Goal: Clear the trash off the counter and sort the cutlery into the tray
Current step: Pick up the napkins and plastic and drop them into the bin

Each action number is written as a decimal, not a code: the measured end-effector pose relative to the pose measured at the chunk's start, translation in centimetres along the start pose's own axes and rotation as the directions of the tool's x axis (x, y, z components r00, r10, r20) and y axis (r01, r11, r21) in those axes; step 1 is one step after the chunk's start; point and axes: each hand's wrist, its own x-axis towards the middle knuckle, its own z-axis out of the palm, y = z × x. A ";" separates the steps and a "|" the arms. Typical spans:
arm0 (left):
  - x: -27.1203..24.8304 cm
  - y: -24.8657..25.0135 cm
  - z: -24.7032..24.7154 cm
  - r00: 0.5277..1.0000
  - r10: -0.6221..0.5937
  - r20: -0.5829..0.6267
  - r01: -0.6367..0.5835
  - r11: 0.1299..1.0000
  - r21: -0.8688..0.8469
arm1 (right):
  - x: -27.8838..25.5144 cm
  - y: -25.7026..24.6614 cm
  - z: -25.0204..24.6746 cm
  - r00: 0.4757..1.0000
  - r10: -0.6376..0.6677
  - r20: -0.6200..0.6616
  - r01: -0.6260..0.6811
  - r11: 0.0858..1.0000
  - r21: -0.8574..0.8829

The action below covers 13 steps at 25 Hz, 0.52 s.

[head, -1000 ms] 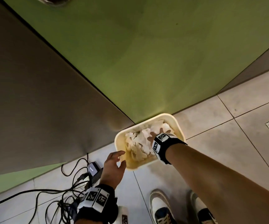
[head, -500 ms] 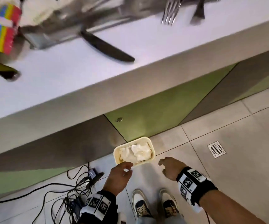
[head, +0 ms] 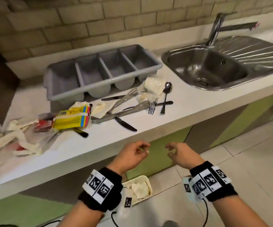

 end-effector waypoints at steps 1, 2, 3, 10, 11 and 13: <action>0.5 1.5 -1.2 0.998 0.027 -0.049 -0.027 1.000 0.010 | 0.1 -0.3 -1.3 1.000 -0.017 -0.025 0.017 1.000 0.000; 1.1 2.8 -2.3 0.994 0.044 -0.104 -0.043 0.999 0.017 | 0.3 -0.5 -2.5 0.998 -0.039 -0.048 0.039 0.999 0.004; 1.9 4.1 -3.3 0.986 0.047 -0.161 -0.047 0.999 0.006 | 0.6 -0.8 -3.8 0.996 -0.057 -0.072 0.058 0.998 0.013; 11.2 9.2 -7.1 0.899 -0.065 -0.432 0.119 0.988 0.099 | 7.3 -0.8 -13.4 0.948 -0.114 -0.296 0.133 0.990 0.046; 12.9 9.8 -7.2 0.897 -0.097 -0.431 0.165 0.979 0.122 | 8.7 -0.5 -14.5 0.945 -0.117 -0.305 0.137 0.989 0.047; 15.8 10.7 -7.1 0.893 -0.162 -0.420 0.247 0.957 0.154 | 11.2 -0.2 -16.7 0.944 -0.115 -0.308 0.136 0.990 0.048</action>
